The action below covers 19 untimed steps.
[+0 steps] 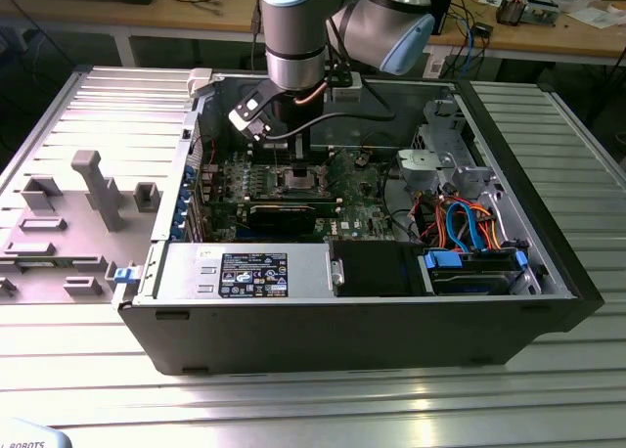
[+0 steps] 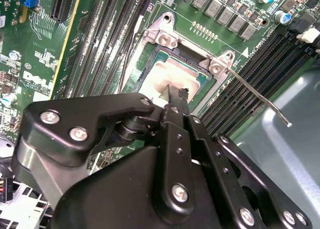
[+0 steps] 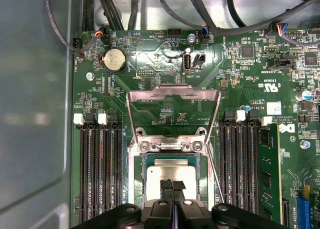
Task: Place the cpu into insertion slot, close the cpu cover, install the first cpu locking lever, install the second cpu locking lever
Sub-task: 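Place the cpu into insertion slot, then close the cpu cover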
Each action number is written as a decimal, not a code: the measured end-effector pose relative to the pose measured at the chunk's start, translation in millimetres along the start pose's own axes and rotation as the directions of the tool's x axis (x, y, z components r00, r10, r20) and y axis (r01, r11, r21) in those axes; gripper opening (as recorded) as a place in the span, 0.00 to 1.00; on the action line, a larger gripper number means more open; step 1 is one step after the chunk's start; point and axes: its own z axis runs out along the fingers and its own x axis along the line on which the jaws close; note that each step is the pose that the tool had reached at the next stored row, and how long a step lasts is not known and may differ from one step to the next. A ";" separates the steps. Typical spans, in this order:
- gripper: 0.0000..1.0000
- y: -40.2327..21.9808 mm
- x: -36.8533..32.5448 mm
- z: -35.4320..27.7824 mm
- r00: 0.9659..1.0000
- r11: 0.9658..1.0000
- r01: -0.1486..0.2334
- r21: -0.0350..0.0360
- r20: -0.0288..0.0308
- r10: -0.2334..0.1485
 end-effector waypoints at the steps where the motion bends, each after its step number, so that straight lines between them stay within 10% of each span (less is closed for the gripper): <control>1: 0.11 0.0 0.0 0.0 1.000 1.000 0.000 0.000 0.000 0.000; 16: 0.11 0.3 0.0 0.0 1.000 1.000 -0.001 0.000 0.000 0.001; 19: 0.11 4.7 0.0 0.4 1.000 1.000 -0.001 0.018 0.000 0.001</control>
